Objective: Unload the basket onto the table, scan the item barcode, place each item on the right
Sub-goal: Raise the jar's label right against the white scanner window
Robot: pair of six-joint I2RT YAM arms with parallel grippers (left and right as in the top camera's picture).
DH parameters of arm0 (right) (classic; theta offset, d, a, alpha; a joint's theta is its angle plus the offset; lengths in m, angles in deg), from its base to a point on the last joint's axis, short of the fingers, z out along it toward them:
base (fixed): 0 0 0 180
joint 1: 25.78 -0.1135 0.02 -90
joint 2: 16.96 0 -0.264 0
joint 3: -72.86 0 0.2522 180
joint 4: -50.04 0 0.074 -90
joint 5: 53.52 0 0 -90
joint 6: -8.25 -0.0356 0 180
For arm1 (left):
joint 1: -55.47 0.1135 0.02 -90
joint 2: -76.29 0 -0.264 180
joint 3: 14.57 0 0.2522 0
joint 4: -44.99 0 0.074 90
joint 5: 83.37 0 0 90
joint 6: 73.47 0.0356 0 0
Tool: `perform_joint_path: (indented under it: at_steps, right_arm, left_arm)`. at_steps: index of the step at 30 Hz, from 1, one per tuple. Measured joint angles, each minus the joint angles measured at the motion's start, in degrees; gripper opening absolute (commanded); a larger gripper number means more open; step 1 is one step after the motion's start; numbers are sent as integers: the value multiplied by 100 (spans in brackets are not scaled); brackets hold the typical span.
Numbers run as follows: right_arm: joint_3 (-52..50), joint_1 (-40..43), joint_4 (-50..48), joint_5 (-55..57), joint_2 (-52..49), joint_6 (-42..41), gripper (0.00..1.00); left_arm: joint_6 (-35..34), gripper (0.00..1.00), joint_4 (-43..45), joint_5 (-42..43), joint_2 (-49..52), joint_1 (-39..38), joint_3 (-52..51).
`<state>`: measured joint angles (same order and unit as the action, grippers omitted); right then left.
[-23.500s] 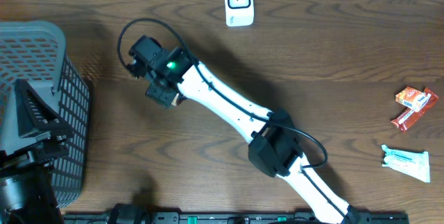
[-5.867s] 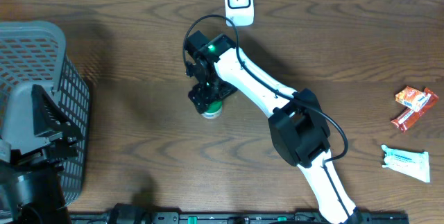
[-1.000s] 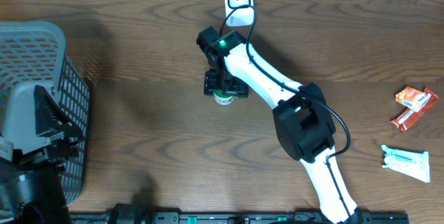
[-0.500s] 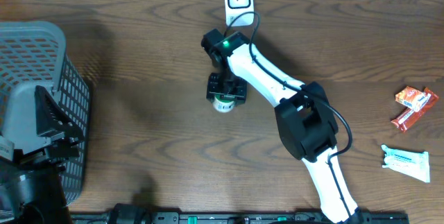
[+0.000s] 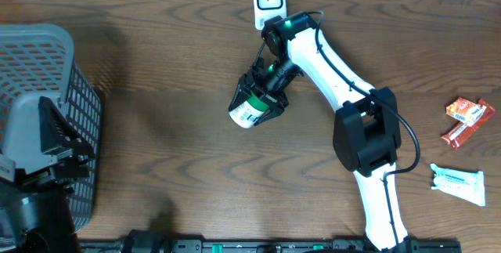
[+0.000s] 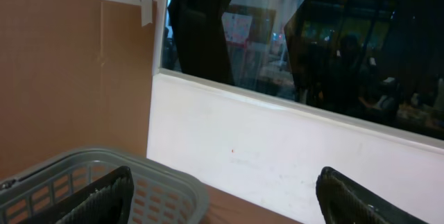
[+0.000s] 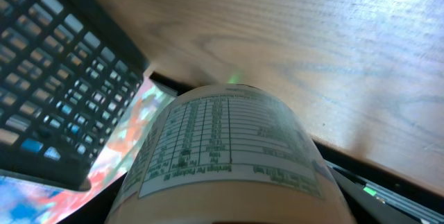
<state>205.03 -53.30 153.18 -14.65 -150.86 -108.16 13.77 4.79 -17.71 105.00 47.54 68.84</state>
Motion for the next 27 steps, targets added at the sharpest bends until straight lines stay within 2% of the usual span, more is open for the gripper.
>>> perform_joint_path:
  at_steps: [8,13,18,22,27]
  right_arm:
    - [0,-83,-90,-162,2,358,39]
    - [79,-107,-1405,219,2,382,38]
    - [868,68,-2920,1569,2,190,46]
    - [1569,221,-3757,3150,17,315,44]
    - [1648,205,-4708,5366,55,472,44]
  left_arm:
    - [0,85,46,2,0,0,0]
    - [0,84,52,2,0,0,0]
    - [-2,85,55,2,0,0,0]
    - [-2,84,55,0,0,0,0]
    - [109,85,142,-24,0,0,0]
